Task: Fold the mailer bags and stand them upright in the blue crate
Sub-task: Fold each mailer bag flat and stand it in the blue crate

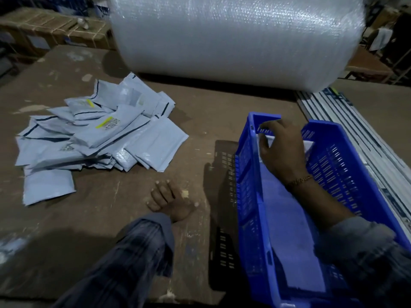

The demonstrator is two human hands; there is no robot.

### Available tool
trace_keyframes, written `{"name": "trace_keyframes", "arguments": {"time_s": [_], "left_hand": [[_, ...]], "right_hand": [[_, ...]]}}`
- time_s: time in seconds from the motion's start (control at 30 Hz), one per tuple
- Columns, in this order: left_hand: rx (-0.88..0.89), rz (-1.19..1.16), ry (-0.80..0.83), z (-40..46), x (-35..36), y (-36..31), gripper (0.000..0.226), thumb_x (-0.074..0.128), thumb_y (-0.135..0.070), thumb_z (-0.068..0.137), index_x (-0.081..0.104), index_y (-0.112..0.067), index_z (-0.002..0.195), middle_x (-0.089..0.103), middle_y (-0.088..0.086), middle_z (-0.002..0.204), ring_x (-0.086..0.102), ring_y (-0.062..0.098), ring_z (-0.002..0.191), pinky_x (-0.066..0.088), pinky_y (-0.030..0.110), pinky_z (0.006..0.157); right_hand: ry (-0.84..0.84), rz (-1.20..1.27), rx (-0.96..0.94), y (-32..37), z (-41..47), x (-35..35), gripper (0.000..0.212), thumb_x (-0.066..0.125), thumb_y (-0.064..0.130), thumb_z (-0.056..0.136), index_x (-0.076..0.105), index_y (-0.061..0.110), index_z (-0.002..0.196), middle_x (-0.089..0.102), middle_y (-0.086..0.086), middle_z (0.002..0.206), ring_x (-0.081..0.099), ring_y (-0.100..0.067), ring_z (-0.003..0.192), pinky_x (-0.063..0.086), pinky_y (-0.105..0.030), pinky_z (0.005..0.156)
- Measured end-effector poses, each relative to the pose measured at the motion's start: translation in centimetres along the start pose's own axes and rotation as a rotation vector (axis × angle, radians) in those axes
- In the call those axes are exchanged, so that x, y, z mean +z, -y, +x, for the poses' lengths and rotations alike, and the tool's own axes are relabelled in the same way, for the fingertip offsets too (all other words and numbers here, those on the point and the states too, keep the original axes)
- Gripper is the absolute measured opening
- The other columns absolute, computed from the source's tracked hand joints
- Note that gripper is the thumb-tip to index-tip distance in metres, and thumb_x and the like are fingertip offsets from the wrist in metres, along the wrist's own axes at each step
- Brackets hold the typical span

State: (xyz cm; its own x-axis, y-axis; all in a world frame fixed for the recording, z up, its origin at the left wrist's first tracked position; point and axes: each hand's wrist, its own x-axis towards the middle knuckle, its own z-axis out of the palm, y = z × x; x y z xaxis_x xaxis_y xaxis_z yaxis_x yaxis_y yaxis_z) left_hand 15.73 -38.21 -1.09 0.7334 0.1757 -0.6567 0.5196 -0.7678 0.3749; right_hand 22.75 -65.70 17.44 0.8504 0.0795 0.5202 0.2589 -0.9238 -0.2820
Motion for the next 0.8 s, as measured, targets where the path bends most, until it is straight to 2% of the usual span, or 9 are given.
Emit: {"name": "trace_keyframes", "arguments": {"time_s": [0.03,0.07,0.17,0.23,0.4,0.47,0.57,0.67,0.8], "left_hand": [[0.026,-0.062,0.013,0.4,0.4,0.4,0.166,0.033,-0.117,0.042,-0.006,-0.015,0.167,-0.013,0.024,0.173,0.000,0.047,0.159,0.006,0.062,0.126],[0.058,-0.067,-0.009,0.4,0.7,1.0,0.162,0.034,-0.116,0.044,0.000,-0.018,0.167,-0.009,0.023,0.173,0.002,0.046,0.159,0.008,0.061,0.126],[0.179,0.093,-0.214,-2.3,-0.1,3.2,0.111,0.046,-0.085,0.088,-0.014,-0.031,0.164,-0.028,0.007,0.171,-0.020,0.035,0.158,-0.005,0.059,0.124],[0.275,0.144,-0.273,-2.8,-1.1,6.1,0.102,0.038,-0.082,0.094,-0.017,-0.032,0.165,-0.026,-0.003,0.173,-0.020,0.025,0.160,-0.002,0.054,0.126],[0.265,0.268,-0.345,-1.3,-4.8,13.4,0.114,0.006,-0.094,0.078,-0.009,-0.026,0.168,-0.013,0.004,0.176,-0.011,0.025,0.162,0.005,0.055,0.127],[0.222,0.222,-0.408,-0.5,-6.4,15.9,0.124,0.010,-0.102,0.073,-0.007,-0.024,0.168,-0.012,0.006,0.176,-0.009,0.026,0.162,0.004,0.056,0.128],[0.161,0.175,-0.301,0.4,-8.9,18.5,0.144,0.039,-0.108,0.060,-0.025,-0.030,0.163,-0.033,0.008,0.169,-0.028,0.028,0.158,-0.014,0.051,0.125],[0.209,0.209,-0.097,0.9,-10.7,19.4,0.151,0.058,-0.102,0.060,-0.037,-0.035,0.156,-0.053,0.005,0.155,-0.044,0.028,0.149,-0.023,0.051,0.123],[0.209,0.166,0.232,1.8,-13.2,19.2,0.146,0.061,-0.097,0.067,-0.049,-0.040,0.144,-0.043,0.009,0.163,-0.025,0.033,0.157,-0.005,0.054,0.128]], "right_hand": [[0.040,0.016,-0.019,1.7,-0.3,-0.1,0.024,0.068,0.022,0.095,0.069,0.016,0.118,0.066,-0.005,0.116,0.054,-0.026,0.115,0.045,-0.039,0.098],[0.083,0.026,-0.033,3.3,-0.5,0.0,0.024,0.069,0.023,0.095,0.069,0.017,0.119,0.066,-0.005,0.117,0.054,-0.026,0.116,0.045,-0.039,0.099],[0.209,0.041,-0.075,7.5,-1.1,1.1,0.025,0.068,0.023,0.094,0.069,0.018,0.118,0.065,-0.006,0.116,0.054,-0.028,0.114,0.048,-0.041,0.096],[0.287,0.057,-0.102,10.1,-1.3,2.6,0.026,0.067,0.026,0.094,0.069,0.019,0.119,0.064,-0.005,0.115,0.055,-0.028,0.112,0.050,-0.042,0.094],[0.510,-0.011,-0.121,15.9,-1.9,8.0,0.032,0.065,0.038,0.097,0.067,0.024,0.125,0.064,-0.004,0.120,0.056,-0.026,0.116,0.051,-0.043,0.096],[0.577,-0.019,-0.105,17.4,-2.0,10.5,0.033,0.066,0.038,0.096,0.067,0.024,0.125,0.065,-0.005,0.117,0.058,-0.028,0.113,0.052,-0.044,0.093],[0.654,0.000,-0.037,19.3,-2.2,14.2,0.035,0.068,0.035,0.093,0.067,0.021,0.125,0.066,-0.009,0.114,0.060,-0.031,0.109,0.053,-0.043,0.092],[0.699,0.047,0.024,21.2,-2.7,17.7,0.038,0.068,0.034,0.092,0.067,0.019,0.127,0.066,-0.011,0.118,0.061,-0.033,0.110,0.053,-0.042,0.093],[0.699,0.030,0.076,23.2,-3.1,22.0,0.043,0.068,0.026,0.089,0.062,0.010,0.129,0.060,-0.017,0.121,0.060,-0.040,0.108,0.054,-0.046,0.088]]}}
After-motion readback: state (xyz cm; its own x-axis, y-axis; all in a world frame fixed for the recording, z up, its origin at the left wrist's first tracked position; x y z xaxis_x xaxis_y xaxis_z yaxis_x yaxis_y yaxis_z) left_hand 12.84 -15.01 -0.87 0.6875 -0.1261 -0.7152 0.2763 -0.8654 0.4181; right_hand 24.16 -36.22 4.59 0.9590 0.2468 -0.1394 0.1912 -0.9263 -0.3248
